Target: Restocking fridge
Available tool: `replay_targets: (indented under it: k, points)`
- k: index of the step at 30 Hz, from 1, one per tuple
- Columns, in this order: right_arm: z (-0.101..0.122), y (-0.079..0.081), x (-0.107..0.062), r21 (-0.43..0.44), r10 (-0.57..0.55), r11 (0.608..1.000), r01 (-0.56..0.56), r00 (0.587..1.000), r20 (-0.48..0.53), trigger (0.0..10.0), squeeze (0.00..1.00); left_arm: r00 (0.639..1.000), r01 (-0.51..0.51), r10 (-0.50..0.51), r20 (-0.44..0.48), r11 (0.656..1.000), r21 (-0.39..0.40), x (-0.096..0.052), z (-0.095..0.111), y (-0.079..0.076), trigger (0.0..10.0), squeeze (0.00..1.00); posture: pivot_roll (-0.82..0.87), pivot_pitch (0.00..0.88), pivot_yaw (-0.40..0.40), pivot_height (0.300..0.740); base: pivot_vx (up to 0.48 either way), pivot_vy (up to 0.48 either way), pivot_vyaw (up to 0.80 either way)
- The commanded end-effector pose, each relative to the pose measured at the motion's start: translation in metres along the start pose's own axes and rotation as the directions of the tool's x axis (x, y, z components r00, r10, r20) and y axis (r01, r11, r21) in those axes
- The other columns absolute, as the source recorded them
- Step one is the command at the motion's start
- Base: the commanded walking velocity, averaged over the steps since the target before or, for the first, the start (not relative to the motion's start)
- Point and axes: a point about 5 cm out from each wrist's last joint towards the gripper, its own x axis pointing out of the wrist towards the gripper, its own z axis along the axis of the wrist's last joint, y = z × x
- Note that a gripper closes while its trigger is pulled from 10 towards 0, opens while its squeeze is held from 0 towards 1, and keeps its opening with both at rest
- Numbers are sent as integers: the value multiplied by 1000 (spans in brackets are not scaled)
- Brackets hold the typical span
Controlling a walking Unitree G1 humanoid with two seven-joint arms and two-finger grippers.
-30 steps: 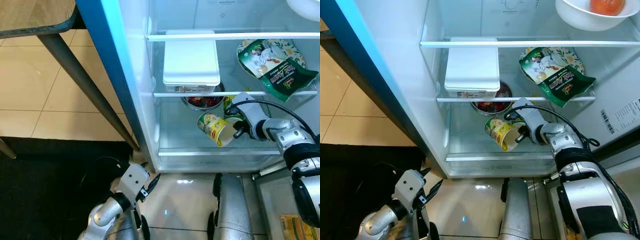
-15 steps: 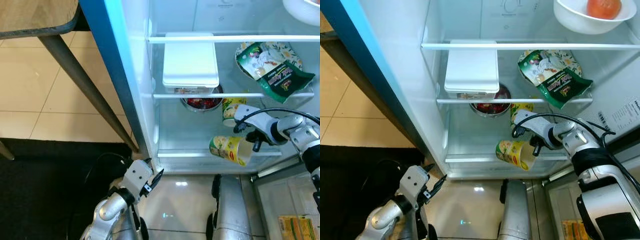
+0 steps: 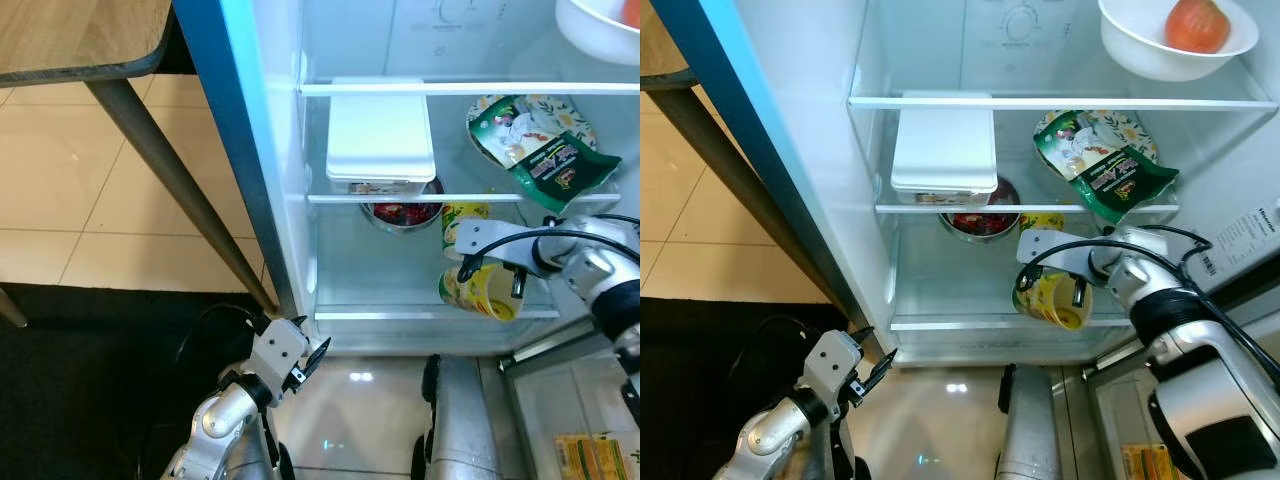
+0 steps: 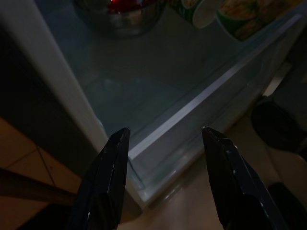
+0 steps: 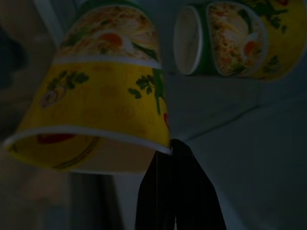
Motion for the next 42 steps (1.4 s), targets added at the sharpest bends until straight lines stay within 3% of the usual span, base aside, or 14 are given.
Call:
replay_targets:
  k: [1, 8, 9, 10, 11, 22, 40, 41, 42]
  points:
    - [-1, 4, 3, -38, 9, 999, -10, 1000, -20, 0, 0, 1000, 9, -9, -16, 1000, -18, -2, -6, -8, 10000, 0, 33, 195, -16, 427, 0, 0, 0]
    - [7, 7, 12, -171, -63, 984, 53, 997, -54, 0, 0, 1000, -1, 0, -12, 1000, -22, -1, -7, -8, 10000, 0, 34, 198, -25, 427, 0, 0, 0]
    - [8, 9, 13, -193, -60, 980, 48, 997, -56, 3216, 0, 1000, -2, 2, -11, 1000, -22, -1, -7, -8, 10000, 0, 33, 199, -27, 427, 0, 0, 0]
    - [8, 9, 13, -193, -60, 980, 48, 997, -56, 3216, 0, 1000, -2, 2, -11, 1000, -22, -1, -7, -8, 10000, 0, 33, 199, -27, 427, 0, 0, 0]
    - [10, 11, 16, -233, -64, 971, 50, 996, -54, 10000, 0, 1000, -2, 2, -9, 1000, -22, -1, -7, -9, 10000, 0, 31, 202, -31, 427, 0, 0, 0]
    - [18, 16, 22, -347, -93, 935, 70, 994, -50, 10000, 0, 1000, -7, 7, -6, 1000, -26, -1, -8, -10, 10000, 0, 30, 204, -35, 427, 0, 0, 0]
    - [28, 27, 32, -443, -133, 891, 102, 990, -39, 10000, 0, 1000, -15, 15, -1, 999, -29, -1, -8, -11, 10000, 0, 36, 210, -43, 427, 0, 0, 0]
    - [28, 26, 32, -445, -143, 889, 111, 989, -37, 10000, 110, 1000, -15, 15, -1, 999, -29, -1, -8, -11, 10000, 0, 37, 212, -45, 427, 0, 0, 0]
    - [30, 26, 32, -439, -150, 890, 122, 988, -29, 10000, 690, 1000, -17, 17, 0, 999, -29, -1, -7, -12, 10000, 0, 39, 213, -47, 427, 0, 0, 0]
